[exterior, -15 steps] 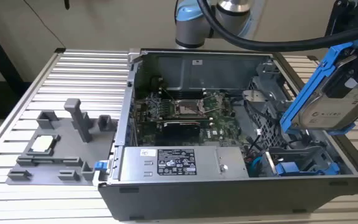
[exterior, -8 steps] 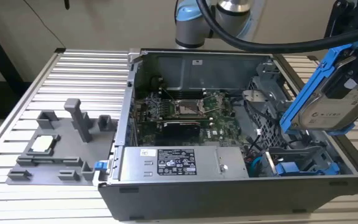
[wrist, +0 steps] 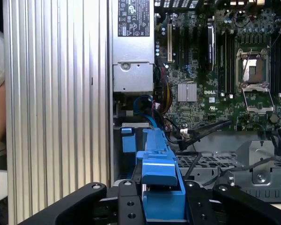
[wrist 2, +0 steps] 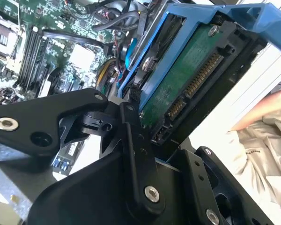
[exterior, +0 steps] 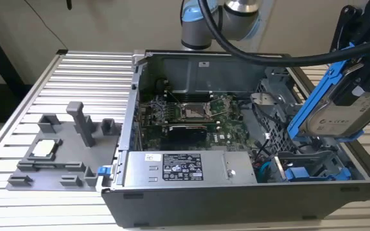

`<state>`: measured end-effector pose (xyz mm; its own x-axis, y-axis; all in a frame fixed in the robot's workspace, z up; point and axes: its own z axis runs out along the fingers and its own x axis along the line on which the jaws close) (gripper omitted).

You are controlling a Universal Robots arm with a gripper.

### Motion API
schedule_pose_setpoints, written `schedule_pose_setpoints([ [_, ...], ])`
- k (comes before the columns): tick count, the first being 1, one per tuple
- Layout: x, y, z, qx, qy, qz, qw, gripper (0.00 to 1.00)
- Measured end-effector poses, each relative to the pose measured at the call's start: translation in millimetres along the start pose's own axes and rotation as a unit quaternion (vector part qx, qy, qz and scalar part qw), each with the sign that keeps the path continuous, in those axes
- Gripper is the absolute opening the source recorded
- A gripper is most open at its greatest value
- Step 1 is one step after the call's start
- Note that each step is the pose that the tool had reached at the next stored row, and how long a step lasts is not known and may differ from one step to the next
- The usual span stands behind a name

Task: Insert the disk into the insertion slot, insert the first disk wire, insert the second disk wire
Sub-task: 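Insert the disk into the insertion slot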

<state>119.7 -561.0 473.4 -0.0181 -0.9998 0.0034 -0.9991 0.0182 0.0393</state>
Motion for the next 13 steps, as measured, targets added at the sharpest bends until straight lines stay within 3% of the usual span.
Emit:
schedule_pose_setpoints([
  [13,0.0,-1.1,14.3,0.0000,0.0000,0.000,1.0000,0.33],
])
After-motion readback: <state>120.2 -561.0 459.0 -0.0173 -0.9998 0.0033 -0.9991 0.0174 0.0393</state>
